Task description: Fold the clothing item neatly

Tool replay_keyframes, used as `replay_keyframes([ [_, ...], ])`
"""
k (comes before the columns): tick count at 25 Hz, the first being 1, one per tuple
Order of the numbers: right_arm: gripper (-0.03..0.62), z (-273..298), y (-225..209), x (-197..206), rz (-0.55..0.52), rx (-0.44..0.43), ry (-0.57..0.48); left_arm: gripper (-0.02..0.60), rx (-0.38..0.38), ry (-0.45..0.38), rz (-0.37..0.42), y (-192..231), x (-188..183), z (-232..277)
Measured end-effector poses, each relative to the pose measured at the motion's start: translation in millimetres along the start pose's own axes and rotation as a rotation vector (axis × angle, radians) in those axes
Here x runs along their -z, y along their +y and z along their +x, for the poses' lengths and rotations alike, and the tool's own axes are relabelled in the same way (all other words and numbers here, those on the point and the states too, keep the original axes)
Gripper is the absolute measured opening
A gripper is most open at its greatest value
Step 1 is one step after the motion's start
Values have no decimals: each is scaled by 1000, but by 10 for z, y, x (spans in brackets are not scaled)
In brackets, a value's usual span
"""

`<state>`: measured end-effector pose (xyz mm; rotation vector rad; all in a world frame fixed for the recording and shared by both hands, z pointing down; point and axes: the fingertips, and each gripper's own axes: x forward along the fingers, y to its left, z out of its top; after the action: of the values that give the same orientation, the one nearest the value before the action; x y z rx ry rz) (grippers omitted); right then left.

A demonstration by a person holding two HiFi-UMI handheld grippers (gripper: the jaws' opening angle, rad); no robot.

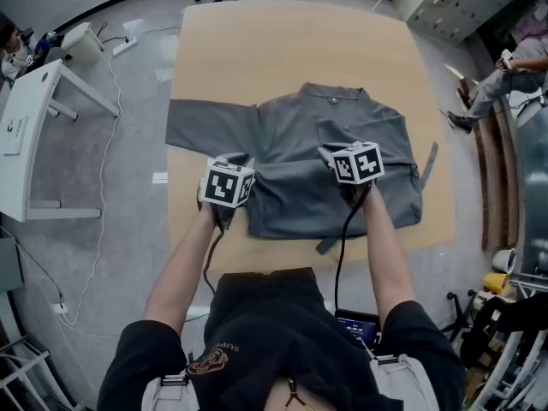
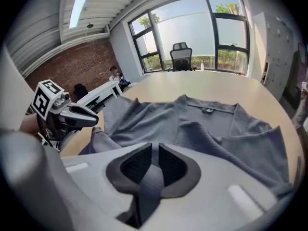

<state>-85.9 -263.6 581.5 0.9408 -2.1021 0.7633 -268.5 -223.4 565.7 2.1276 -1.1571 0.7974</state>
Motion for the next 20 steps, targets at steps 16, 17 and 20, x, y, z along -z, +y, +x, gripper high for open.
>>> replay_keyframes([
  [16, 35, 608, 1658, -793, -93, -137, -60, 114, -358, -81, -219, 2512, 394, -722],
  [17, 34, 607, 1736, -797, -88, -140, -67, 121, -358, -75, -228, 2595, 429, -683],
  [20, 35, 582, 1893, -730, -73, -131, -78, 132, -342, -69, -259, 2773, 516, -553],
])
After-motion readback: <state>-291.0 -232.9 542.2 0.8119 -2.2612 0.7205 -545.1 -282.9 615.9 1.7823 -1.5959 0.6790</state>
